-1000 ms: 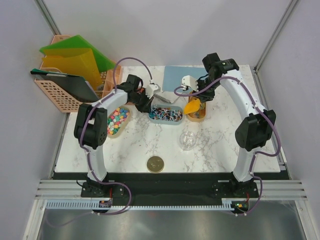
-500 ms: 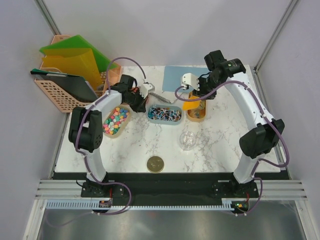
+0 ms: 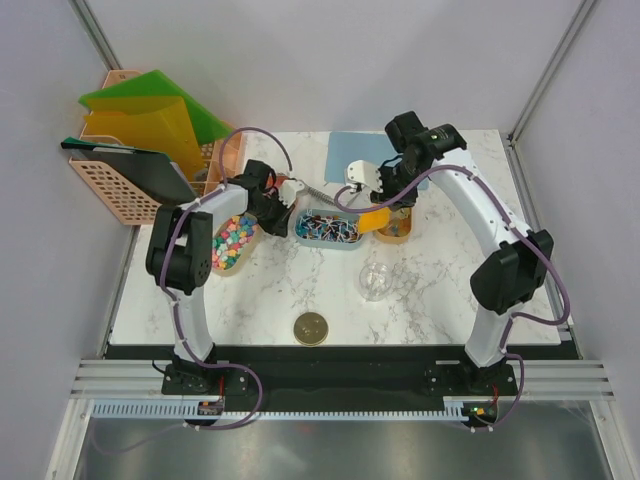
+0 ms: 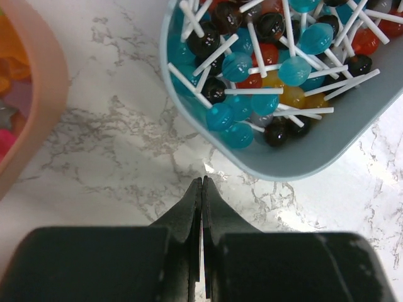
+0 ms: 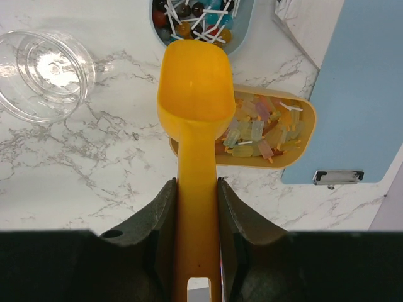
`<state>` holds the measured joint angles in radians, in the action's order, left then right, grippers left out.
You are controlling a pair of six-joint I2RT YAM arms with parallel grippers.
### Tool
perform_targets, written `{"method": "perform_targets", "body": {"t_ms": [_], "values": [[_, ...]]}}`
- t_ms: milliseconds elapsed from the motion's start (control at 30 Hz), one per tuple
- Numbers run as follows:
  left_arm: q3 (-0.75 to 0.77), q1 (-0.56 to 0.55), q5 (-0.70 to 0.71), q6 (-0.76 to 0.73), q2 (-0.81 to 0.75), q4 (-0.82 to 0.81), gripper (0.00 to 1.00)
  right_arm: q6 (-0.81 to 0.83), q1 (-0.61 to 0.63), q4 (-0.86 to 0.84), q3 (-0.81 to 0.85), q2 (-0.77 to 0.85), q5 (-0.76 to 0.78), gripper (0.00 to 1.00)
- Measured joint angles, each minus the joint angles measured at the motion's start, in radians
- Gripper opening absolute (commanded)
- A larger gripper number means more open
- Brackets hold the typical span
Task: Pack the candies
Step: Adjust the storage box at the center of the board, then scoop the fake candies from the storage box.
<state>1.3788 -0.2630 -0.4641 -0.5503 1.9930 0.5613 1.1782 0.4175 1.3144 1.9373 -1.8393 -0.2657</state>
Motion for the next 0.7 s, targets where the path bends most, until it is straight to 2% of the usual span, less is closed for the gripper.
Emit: {"method": "perform_targets", "body": {"t_ms": [367,700], "values": [[0.002,-0.076,-0.018,0.000,0.011,0.002,0.02,-0.032,0.063,-0.019,0.001,-0.081,0.104,0.00],[0.002,-0.080,-0.059,0.001,0.023,0.000,0.02,-0.087,0.089,-0.023,0.051,-0.174,0.224,0.00]]}}
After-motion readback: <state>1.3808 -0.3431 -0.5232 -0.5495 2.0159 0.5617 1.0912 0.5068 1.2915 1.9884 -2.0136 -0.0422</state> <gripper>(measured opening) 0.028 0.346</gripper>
